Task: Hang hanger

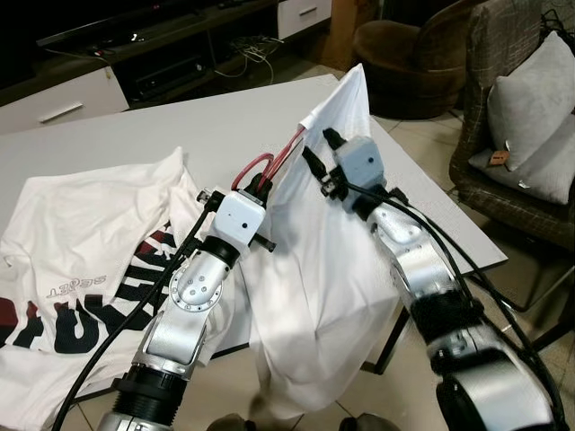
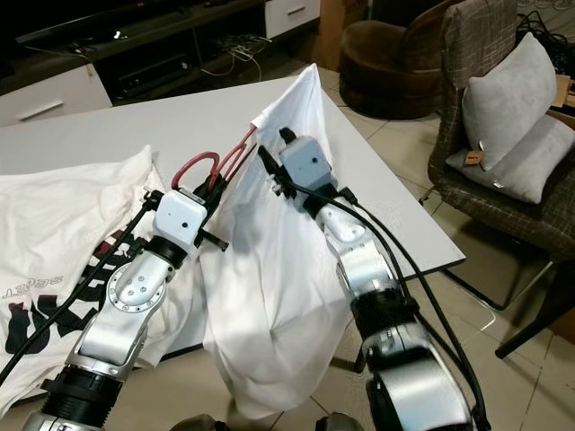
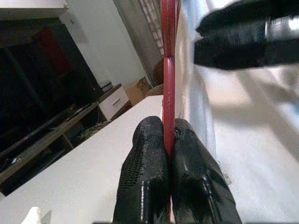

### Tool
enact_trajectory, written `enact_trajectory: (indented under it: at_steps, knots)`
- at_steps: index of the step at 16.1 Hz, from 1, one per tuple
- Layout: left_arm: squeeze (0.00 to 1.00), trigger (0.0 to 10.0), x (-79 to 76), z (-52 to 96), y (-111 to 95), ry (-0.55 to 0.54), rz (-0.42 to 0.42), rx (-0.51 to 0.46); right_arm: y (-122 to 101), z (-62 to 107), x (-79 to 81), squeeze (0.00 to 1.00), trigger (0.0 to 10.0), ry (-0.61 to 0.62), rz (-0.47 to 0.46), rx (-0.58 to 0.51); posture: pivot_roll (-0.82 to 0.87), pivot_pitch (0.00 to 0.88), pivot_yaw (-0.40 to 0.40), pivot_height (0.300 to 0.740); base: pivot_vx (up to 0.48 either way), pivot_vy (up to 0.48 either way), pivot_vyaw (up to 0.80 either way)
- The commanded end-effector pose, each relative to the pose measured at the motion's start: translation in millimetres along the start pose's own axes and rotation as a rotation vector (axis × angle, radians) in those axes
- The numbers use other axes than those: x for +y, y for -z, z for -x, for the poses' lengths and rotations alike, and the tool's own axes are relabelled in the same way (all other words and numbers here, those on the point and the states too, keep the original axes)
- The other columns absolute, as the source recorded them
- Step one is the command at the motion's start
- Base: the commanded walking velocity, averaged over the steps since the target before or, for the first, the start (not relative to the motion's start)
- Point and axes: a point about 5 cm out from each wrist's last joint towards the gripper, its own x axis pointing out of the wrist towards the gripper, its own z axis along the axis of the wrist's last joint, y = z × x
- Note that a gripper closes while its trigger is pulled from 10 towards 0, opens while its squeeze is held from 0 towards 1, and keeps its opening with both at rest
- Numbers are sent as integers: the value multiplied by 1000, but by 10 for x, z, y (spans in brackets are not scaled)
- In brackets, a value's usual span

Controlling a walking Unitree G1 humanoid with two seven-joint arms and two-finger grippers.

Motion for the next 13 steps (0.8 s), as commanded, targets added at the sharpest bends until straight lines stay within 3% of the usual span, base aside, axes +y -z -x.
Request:
enact_trajectory:
  at_steps: [1,5,11,12,13]
  knots:
    - [0,10000,30,-24,-20,-8,-13,-8,-130,-34,28,0,10000,-26,-40,-51,-31,0,57,736,0,0,0]
    - [0,10000,31,-23,-21,-10,-17,-8,-188,-41,102,0,10000,-75,-71,-52,-24,0,54,736,0,0,0]
    - [0,10000,19,-22,-44,-11,-11,-16,-56,-145,50,0,10000,17,-47,86,-15,0,50,736,0,0,0]
    - [0,10000,19,-17,-45,-12,-9,-16,-29,-139,16,0,3059,45,-42,100,-13,0,48,736,0,0,0]
    - [0,10000,18,-10,-44,-13,-7,-16,-17,-136,-18,0,0,75,-44,105,-13,0,48,736,0,0,0]
